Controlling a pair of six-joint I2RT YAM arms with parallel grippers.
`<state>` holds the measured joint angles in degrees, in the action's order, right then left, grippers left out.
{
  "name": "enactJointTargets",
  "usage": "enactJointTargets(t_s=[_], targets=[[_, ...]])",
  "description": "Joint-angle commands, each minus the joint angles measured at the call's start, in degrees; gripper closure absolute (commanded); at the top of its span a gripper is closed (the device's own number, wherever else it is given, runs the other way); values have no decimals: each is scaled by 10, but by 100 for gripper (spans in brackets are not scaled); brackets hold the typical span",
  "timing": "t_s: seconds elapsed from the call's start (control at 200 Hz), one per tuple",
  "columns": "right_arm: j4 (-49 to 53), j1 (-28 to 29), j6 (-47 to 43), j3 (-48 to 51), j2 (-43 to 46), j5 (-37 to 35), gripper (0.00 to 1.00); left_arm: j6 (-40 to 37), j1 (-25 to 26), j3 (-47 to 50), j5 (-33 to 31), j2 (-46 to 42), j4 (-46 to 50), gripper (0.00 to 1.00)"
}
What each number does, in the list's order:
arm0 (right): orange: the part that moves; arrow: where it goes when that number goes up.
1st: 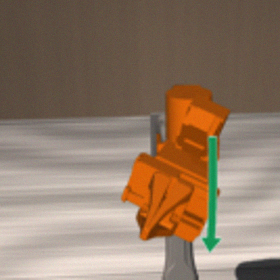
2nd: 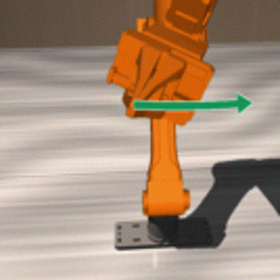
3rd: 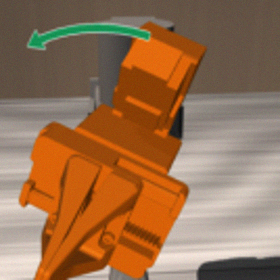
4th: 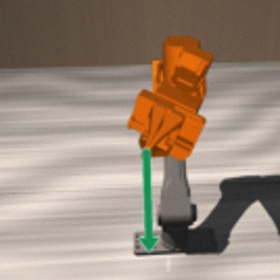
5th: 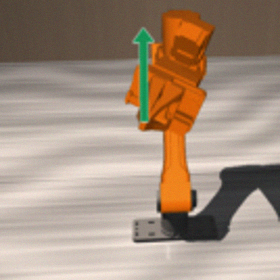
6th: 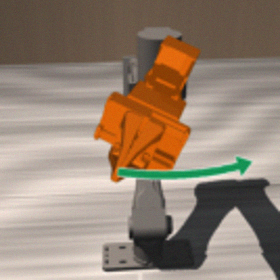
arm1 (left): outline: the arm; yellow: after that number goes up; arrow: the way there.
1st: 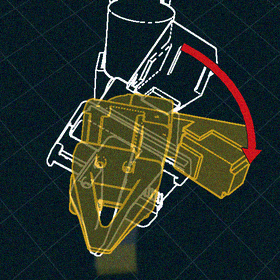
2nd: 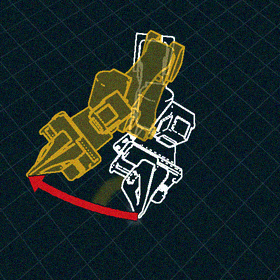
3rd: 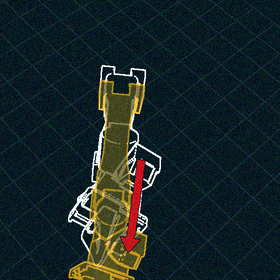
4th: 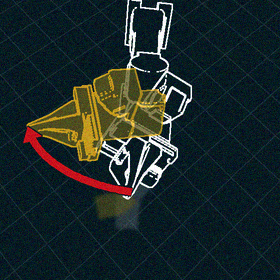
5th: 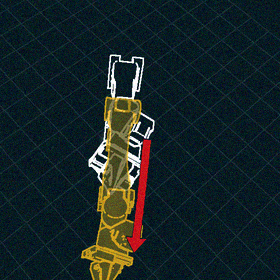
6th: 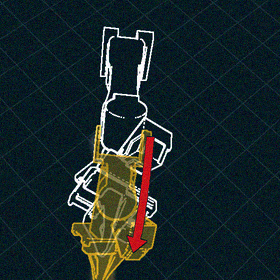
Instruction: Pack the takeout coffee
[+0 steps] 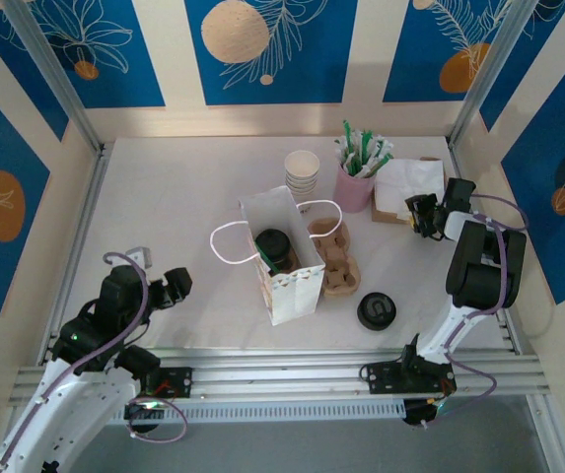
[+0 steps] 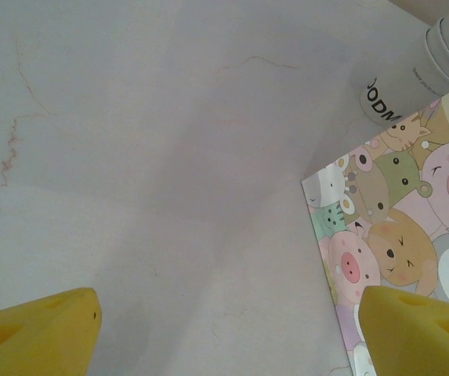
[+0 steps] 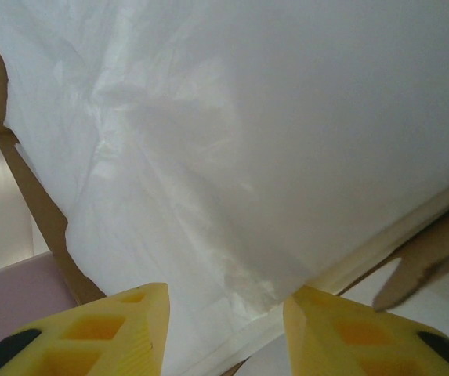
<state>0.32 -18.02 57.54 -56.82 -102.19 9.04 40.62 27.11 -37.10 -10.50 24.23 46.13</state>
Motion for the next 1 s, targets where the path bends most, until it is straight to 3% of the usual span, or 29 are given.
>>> enactJointTargets(t_s=[0.0, 0.495, 0.645, 0.76, 0.995], targets=[[-21, -2, 11, -8, -1, 6, 57, 3, -3, 3, -7, 4, 1, 15], [-90, 0, 45, 17, -12, 12, 64, 1, -3, -8, -7, 4, 6, 16], [-102, -1, 48, 22, -3, 19, 71, -18, -3, -37, -18, 0, 24, 16], [-90, 2, 27, 27, 34, 10, 87, -59, -3, -62, -42, -5, 41, 16], [-30, 3, -52, 27, 149, 1, 100, -230, -3, -146, -84, 20, 58, 15]])
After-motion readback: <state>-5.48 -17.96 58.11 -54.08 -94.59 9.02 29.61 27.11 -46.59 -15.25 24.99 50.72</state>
